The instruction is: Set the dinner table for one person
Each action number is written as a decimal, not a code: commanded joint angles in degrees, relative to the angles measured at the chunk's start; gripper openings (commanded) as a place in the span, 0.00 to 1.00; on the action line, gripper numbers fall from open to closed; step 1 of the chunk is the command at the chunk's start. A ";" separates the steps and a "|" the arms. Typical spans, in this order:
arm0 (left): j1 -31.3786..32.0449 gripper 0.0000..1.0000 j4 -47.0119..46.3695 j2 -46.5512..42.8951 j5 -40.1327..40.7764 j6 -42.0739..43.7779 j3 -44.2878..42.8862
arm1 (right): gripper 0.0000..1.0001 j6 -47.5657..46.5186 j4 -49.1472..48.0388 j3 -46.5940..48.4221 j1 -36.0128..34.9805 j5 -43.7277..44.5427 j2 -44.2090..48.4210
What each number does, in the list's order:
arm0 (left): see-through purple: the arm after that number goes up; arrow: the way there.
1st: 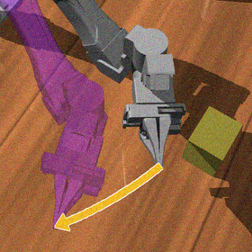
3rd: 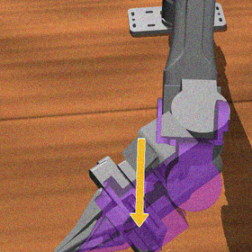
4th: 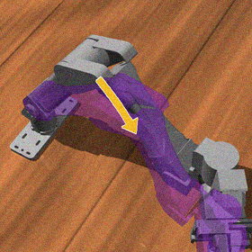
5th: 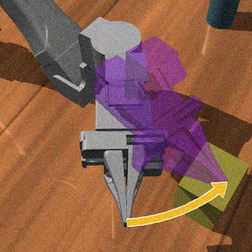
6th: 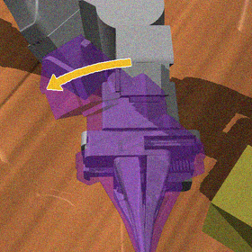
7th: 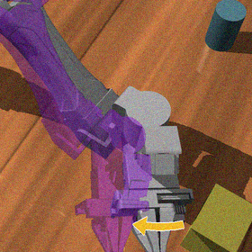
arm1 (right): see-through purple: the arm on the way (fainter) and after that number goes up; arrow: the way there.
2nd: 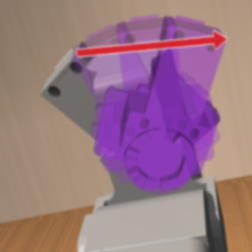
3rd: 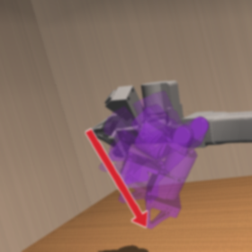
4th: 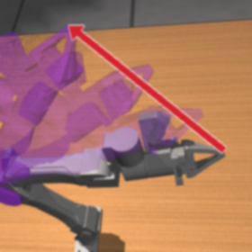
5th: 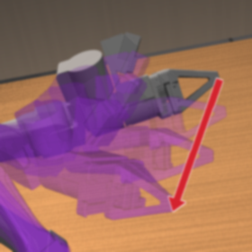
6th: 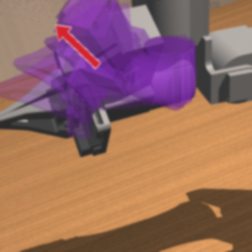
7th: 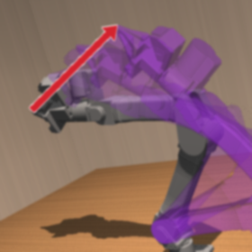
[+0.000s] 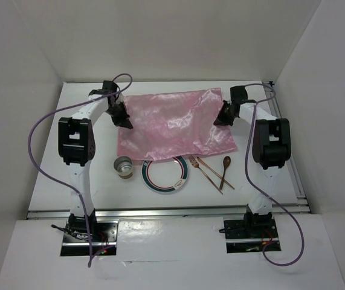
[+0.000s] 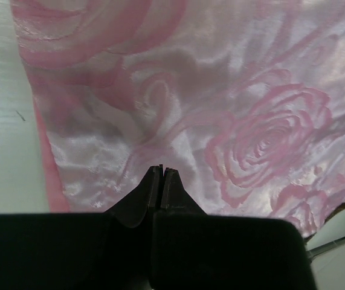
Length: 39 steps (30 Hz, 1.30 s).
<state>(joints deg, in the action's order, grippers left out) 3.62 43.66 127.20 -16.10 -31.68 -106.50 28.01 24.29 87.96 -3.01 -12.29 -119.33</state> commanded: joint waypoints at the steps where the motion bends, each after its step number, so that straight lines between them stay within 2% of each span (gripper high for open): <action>1: -0.54 0.00 0.55 2.35 2.47 0.74 -0.73 | 0.04 -0.32 -1.79 -2.08 -0.42 1.22 0.59; 5: -0.54 0.00 0.02 4.98 3.71 0.74 -0.03 | 0.04 0.81 -3.11 -6.66 -0.42 0.70 0.59; 9: -0.54 0.00 1.43 7.97 5.28 1.27 -2.83 | 0.04 1.35 -3.64 -12.27 -1.04 0.69 2.86; 15: -1.77 0.00 2.57 9.91 5.90 1.79 -2.85 | 0.04 3.80 -2.50 -19.56 -5.16 2.45 7.17; 25: -2.91 0.00 0.82 4.46 10.12 2.33 6.82 | 0.03 4.86 -2.50 -29.25 -7.10 4.38 13.24; 39: -4.58 0.00 0.81 -2.57 14.43 2.85 11.58 | 0.02 5.47 -2.50 -35.49 -10.70 3.77 17.55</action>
<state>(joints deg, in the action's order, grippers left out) 0.62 41.04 124.92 -8.12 -31.46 -96.60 33.69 15.46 56.07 -11.88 -11.14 -101.21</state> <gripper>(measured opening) 0.045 0.073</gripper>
